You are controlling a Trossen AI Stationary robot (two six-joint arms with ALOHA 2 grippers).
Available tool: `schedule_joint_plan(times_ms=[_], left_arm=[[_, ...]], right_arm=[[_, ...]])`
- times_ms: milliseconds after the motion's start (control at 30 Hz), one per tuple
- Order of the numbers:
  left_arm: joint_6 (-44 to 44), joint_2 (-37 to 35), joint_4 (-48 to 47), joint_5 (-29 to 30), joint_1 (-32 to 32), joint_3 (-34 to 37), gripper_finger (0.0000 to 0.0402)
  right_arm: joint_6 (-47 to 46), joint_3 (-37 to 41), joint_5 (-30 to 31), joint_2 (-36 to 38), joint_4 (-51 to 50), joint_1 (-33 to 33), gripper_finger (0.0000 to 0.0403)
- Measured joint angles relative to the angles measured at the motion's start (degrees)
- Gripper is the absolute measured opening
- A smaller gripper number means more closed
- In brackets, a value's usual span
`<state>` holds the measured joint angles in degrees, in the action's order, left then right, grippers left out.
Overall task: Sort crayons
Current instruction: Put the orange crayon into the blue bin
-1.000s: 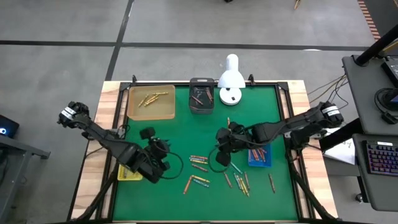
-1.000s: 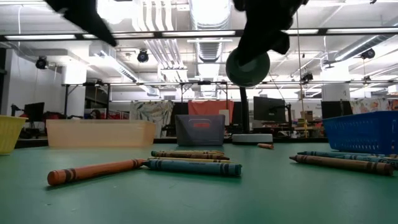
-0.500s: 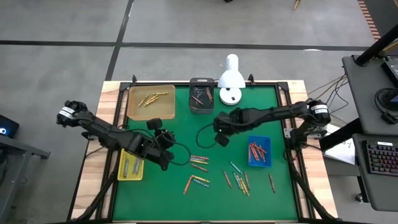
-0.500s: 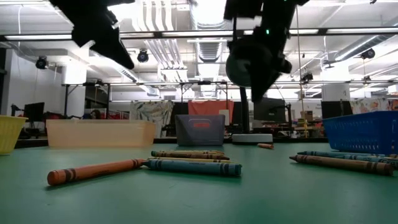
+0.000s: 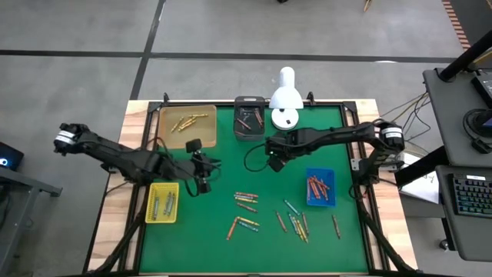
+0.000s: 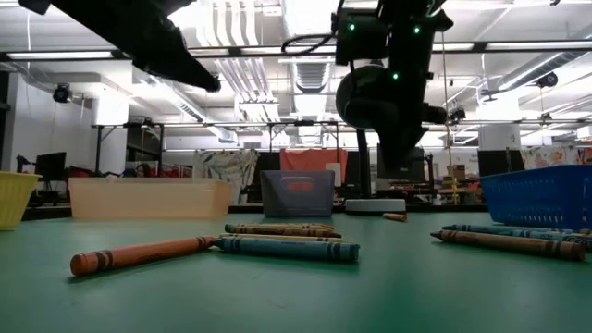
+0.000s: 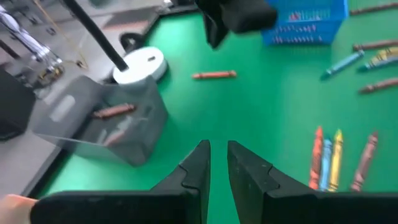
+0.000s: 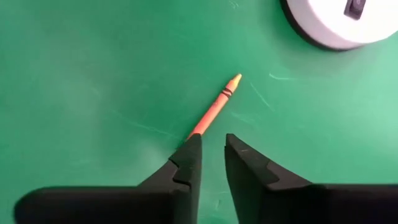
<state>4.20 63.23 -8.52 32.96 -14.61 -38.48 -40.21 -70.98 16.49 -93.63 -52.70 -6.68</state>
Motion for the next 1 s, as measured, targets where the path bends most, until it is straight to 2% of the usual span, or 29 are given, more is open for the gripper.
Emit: schedule_joint_plan(times_ms=[233, 500, 833, 1000], left_arm=[[-6.6, -2.2, 4.7, -0.1, 3.2, 1.7, 0.0037], [-9.5, -2.2, 5.6, -5.4, 6.4, 3.3, 0.0037], [-11.0, -2.2, 6.1, -5.5, 7.7, 3.4, 0.0037], [-10.8, -2.2, 6.2, -5.5, 7.7, 3.4, 0.0037]], right_arm=[[-5.1, 0.1, 0.0, -3.7, 1.1, -0.9, 0.0111], [-7.5, 0.2, -0.2, -6.8, 1.8, -1.6, 0.0114], [-9.5, 2.0, 0.0, -7.1, 5.0, -1.8, 0.0115], [-10.2, 5.3, 0.0, -7.1, 9.9, -2.0, 0.0115]])
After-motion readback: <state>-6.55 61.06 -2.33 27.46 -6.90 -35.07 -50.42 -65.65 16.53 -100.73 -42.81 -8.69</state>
